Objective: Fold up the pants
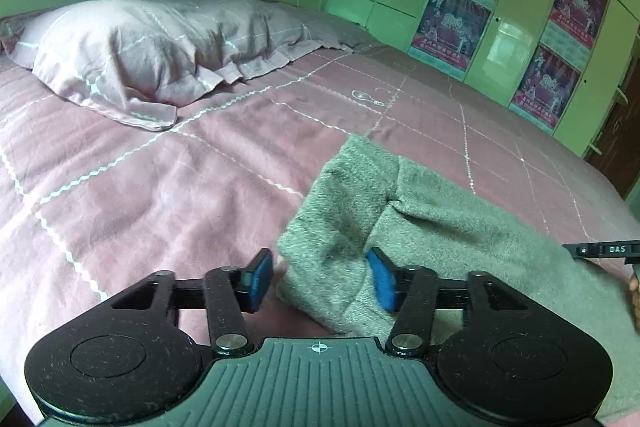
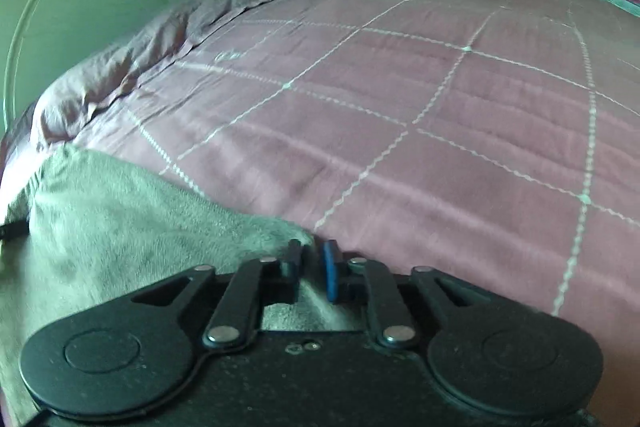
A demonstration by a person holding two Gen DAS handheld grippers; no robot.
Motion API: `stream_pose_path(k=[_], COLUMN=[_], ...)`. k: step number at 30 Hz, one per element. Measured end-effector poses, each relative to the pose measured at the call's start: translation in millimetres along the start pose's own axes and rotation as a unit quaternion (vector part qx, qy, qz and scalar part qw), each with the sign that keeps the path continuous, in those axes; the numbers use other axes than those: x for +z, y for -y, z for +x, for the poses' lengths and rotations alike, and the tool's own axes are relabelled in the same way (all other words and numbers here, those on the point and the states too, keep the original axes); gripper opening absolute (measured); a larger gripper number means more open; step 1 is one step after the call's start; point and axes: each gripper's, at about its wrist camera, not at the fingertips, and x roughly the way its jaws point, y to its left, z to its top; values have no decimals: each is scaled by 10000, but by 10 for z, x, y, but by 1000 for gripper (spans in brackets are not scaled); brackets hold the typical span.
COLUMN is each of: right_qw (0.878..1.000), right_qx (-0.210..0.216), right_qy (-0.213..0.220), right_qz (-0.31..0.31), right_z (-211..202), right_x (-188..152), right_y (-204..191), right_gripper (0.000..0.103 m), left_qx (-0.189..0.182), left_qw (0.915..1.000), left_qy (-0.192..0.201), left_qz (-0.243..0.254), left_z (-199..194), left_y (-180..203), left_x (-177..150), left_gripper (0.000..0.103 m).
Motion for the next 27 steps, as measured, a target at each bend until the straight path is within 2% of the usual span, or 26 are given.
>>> stream_pose_path(k=[1,4,5,7,9,10,12,13,15,17,18,19,20,23,25,27], right_qw=[9994,9922,9883,9775,9621,9507,9232,9053,8587,8120,7939,7783,7676,7582,7482,7482], right_qx=[-65,-60,-164,-525,-939,-1236,-1673,-1844,-2260,-2363,-2322,-2225,-2085,-1882,-1880,-1802], right_qy=[309,1109,1346,1742,2051,2184,2477,2645,2974,3133,3213,3334,3431,3349,3145,3124], right_qz=[158,565,703,1062,1533,1823,2414,2764,3508,4320,4610,4833,4996,5268,5531,5569], right_z=[-206,-992,-1288,-1847,-2362,-2630,-3094,-3324,-3690,-3887,-3939,-3955,-3933,-3777,-3602,-3489], right_x=[-14,-240,-393,-776,-1244,-1533,-2056,-2343,-2844,-3215,-3335,-3440,-3503,-3510,-3498,-3455], right_y=[31,233,327,526,721,828,993,1088,1274,1507,1600,1696,1772,1987,2113,2178], right_gripper=[15,15,20,27,28,29,29,27,25,19,19,20,19,19,20,16], left_qx=[148,227,285,160,187,207,-154,-329,-499,-465,-391,-436,-520,-557,-589,-667], left_qw=[9999,9993,9985,9964,9910,9871,9814,9781,9721,9708,9708,9719,9731,9702,9666,9650], left_qy=[-30,103,171,408,752,932,1041,936,599,-4,-385,-526,-429,-540,-661,-745], left_qz=[-26,289,437,727,1093,1282,1607,1830,2214,2351,2335,2253,2202,2297,2406,2425], left_z=[-31,-227,-317,-495,-648,-710,-748,-716,-578,-375,-246,-177,-173,-201,-224,-223], left_y=[-30,11,81,261,517,660,930,1075,1291,1387,1379,1342,1297,1306,1314,1313], left_x=[30,57,56,45,10,-18,-95,-150,-270,-366,-408,-474,-511,-462,-432,-424], left_gripper=[88,89,89,89,89,89,89,89,89,89,89,91,92,93,94,93])
